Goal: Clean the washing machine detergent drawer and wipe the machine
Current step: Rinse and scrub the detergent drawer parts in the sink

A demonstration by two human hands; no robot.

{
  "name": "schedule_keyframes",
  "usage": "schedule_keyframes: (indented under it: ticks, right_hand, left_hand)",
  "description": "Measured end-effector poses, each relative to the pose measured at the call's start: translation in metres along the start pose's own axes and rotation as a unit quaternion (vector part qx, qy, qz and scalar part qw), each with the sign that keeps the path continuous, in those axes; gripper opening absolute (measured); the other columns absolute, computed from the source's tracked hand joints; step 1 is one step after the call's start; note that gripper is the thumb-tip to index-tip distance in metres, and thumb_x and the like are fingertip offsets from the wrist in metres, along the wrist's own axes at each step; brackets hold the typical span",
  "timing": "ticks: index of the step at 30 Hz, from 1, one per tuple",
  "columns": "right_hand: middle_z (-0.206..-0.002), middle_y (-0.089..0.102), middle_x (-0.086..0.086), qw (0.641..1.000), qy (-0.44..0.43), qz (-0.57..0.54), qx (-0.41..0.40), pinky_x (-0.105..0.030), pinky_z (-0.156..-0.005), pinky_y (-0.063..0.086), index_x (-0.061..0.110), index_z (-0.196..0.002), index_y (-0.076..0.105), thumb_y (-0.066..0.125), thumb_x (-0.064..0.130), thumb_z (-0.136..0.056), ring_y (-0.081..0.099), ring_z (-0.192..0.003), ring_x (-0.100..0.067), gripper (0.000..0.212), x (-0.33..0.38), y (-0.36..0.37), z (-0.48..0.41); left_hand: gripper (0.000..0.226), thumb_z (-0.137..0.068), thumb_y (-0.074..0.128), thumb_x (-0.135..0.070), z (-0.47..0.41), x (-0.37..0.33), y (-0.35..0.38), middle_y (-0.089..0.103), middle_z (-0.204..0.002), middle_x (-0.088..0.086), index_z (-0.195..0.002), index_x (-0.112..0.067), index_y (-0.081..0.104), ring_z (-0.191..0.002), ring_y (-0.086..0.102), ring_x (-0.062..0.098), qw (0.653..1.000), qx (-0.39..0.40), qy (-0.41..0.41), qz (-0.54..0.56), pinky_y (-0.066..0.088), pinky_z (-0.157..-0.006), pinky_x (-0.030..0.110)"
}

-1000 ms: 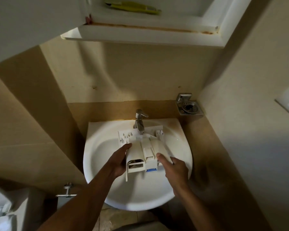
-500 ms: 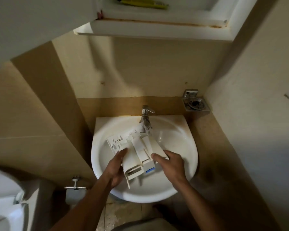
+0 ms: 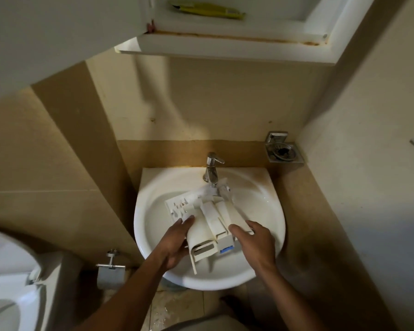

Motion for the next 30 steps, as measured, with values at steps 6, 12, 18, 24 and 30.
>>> schedule_keyframes:
  ticks: [6, 12, 18, 24, 30]
  right_hand:
    - [-0.076, 0.071, 0.002, 0.997, 0.041, -0.058, -0.039, -0.026, -0.06, 0.047, 0.018, -0.082, 0.072, 0.072, 0.058, -0.078, 0.066, -0.073, -0.016, 0.04, -0.016, -0.004, 0.001]
    - [-0.041, 0.053, 0.005, 0.987, 0.101, -0.094, -0.086, -0.038, -0.06, 0.048, 0.01, -0.058, 0.067, 0.076, 0.059, -0.075, 0.059, -0.052, -0.022, 0.053, -0.022, -0.016, -0.001]
    - [-0.067, 0.072, -0.012, 0.982, 0.104, -0.116, -0.105, -0.046, -0.067, 0.061, 0.018, -0.064, 0.07, 0.078, 0.047, -0.079, 0.073, -0.07, -0.032, 0.034, -0.016, -0.023, 0.005]
    - [-0.05, 0.061, 0.009, 0.99, 0.096, -0.087, -0.049, -0.03, -0.053, 0.046, 0.014, -0.066, 0.074, 0.079, 0.049, -0.075, 0.059, -0.057, -0.016, 0.036, -0.023, -0.014, 0.008]
    - [-0.069, 0.062, 0.015, 0.999, 0.038, -0.011, -0.002, -0.036, -0.079, 0.054, 0.014, -0.085, 0.074, 0.077, 0.043, -0.079, 0.061, -0.072, -0.008, 0.029, 0.007, -0.006, 0.01]
  left_hand:
    - [0.034, -0.102, 0.055, -0.033, -0.014, -0.021, 0.03, 0.076, -0.107, 0.019, -0.126, -0.012, 0.064, -0.087, 0.075, 0.032, 0.999, -0.002, 0.01, -0.032, 0.062, -0.071, 0.042]
    - [0.043, -0.092, 0.067, -0.045, -0.025, -0.037, 0.058, 0.075, -0.086, 0.013, -0.119, -0.012, 0.065, -0.071, 0.071, 0.024, 0.996, 0.026, -0.033, -0.074, 0.059, -0.07, 0.036]
    - [0.045, -0.087, 0.069, -0.05, -0.033, -0.036, 0.071, 0.069, -0.094, 0.015, -0.113, -0.014, 0.068, -0.083, 0.063, 0.03, 0.996, 0.024, -0.016, -0.089, 0.051, -0.082, 0.041]
    - [0.035, -0.094, 0.065, -0.031, -0.018, -0.028, 0.038, 0.076, -0.1, 0.022, -0.119, -0.006, 0.066, -0.093, 0.072, 0.04, 0.997, 0.026, -0.011, -0.074, 0.056, -0.094, 0.055]
    - [0.032, -0.095, 0.06, -0.022, -0.004, -0.015, 0.008, 0.075, -0.101, 0.024, -0.121, -0.003, 0.065, -0.09, 0.073, 0.039, 0.999, -0.012, -0.03, 0.014, 0.055, -0.093, 0.058]
Point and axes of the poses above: each hand's wrist, its own z-axis away from the middle knuckle, its own y-axis out of the palm, x = y × z, the point moved 2 cm from there along -z, towards the middle knuckle
